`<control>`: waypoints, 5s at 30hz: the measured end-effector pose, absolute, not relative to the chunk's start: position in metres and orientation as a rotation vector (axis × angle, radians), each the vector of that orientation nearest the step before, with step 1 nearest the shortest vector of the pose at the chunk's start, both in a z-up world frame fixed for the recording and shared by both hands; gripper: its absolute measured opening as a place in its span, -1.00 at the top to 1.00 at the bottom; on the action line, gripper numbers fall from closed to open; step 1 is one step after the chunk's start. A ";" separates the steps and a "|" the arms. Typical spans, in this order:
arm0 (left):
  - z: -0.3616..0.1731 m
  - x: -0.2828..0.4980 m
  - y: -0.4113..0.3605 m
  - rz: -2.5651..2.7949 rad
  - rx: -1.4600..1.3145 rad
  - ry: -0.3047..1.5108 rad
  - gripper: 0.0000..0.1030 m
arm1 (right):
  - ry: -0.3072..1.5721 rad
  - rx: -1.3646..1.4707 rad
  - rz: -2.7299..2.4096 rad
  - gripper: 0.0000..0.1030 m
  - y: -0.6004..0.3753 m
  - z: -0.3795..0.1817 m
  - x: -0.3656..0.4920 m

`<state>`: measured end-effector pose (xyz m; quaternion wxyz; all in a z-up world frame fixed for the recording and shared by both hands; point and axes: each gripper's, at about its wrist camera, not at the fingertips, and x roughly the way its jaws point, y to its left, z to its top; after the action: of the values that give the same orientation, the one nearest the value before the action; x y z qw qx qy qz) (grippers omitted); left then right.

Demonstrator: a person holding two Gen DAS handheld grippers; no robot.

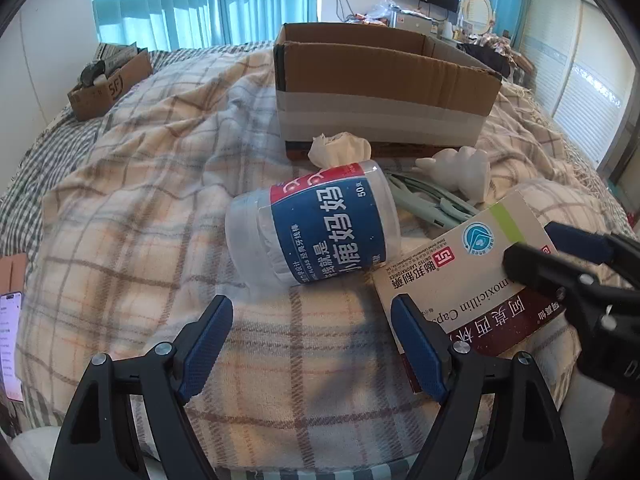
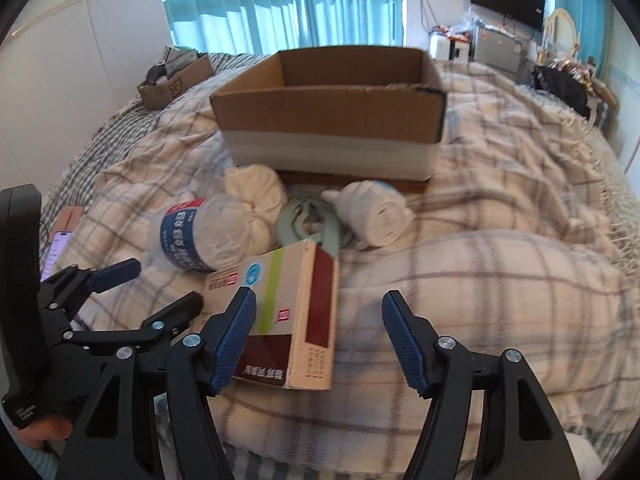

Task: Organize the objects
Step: 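Grasp the white-and-red medicine box with the right gripper, then grasp the blue-labelled plastic bottle with the left gripper while the right holds the medicine box, then carry bottle and medicine box into the cardboard box and open both grippers, then move both grippers back toward the remaining items beside the box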

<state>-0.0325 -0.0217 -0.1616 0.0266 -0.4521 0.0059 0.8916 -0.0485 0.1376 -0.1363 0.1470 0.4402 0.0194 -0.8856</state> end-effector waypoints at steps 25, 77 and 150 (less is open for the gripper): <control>-0.138 -0.036 -0.029 2.738 -1.368 -0.082 -0.63 | 0.130 0.974 -2.658 0.38 0.135 -0.063 -0.025; -0.034 -0.089 -0.017 2.774 -1.114 -0.081 -0.79 | 0.177 0.729 -2.819 0.40 0.166 0.017 -0.045; 0.030 -0.095 -0.026 2.944 -0.927 -0.045 -1.00 | 0.072 0.690 -2.856 -0.33 0.188 0.071 -0.077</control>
<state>-0.0948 -0.0265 0.0301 0.0275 -0.3001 -0.0147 0.9534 -0.0768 0.1883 0.0705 0.1008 0.2337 0.0244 -0.9668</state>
